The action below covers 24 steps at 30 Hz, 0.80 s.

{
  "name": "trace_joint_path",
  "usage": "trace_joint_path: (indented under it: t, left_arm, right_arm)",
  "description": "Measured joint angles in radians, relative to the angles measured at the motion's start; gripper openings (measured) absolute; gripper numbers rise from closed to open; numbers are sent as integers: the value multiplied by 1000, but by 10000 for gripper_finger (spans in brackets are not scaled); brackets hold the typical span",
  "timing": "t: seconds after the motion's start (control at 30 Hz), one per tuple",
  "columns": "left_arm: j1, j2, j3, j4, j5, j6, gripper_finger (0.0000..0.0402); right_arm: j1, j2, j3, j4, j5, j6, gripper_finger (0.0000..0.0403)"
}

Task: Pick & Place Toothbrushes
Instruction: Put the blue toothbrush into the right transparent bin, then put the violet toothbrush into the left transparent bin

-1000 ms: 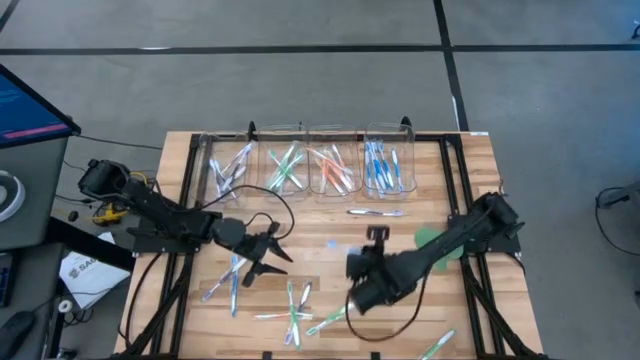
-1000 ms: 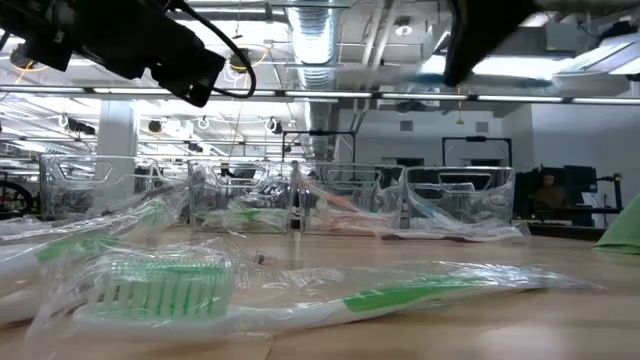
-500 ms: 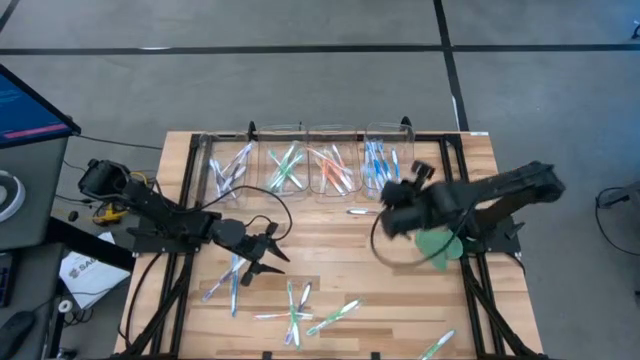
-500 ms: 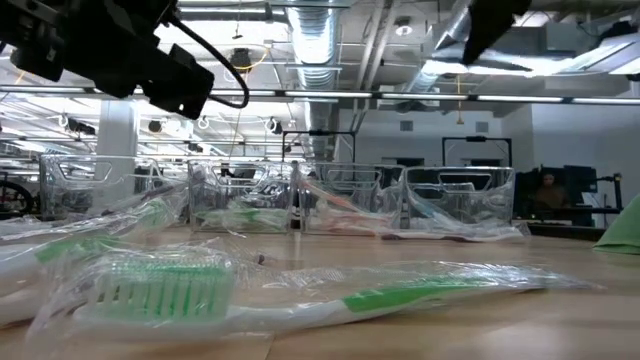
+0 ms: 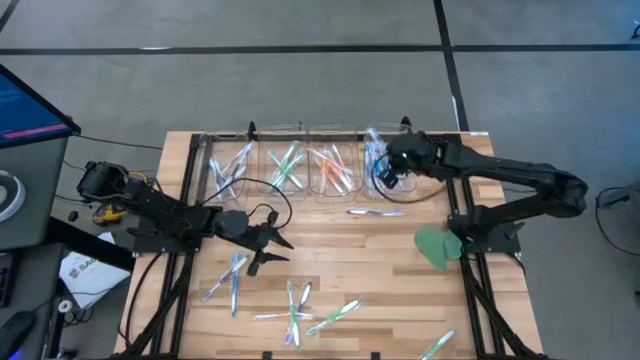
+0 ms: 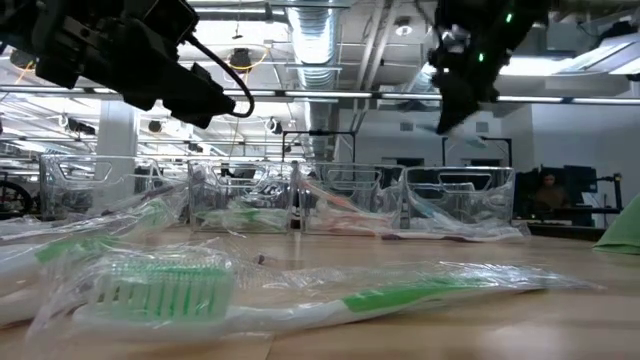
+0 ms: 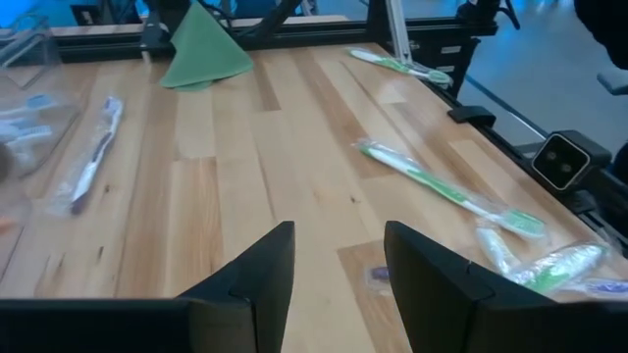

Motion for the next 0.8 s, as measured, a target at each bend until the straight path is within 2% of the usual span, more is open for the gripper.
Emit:
trace_joint_path:
  t: [0.17, 0.33, 0.43, 0.6, 0.8]
  left_arm:
    - [0, 0, 0, 0, 0, 0, 154]
    - [0, 0, 0, -1, 0, 24, 153]
    - [0, 0, 0, -1, 0, 25, 154]
    - [0, 0, 0, -2, 0, 26, 154]
    - [0, 0, 0, -5, 0, 24, 154]
  right_arm:
    - [-106, 84, -29, -7, -28, 40, 39]
    - [-147, 169, -28, 3, -88, 47, 67]
    - [-149, 206, -28, 11, -118, 88, 106]
    - [-150, 221, -28, 12, -111, 96, 188]
    - [-125, 126, -18, 2, -111, 58, 252]
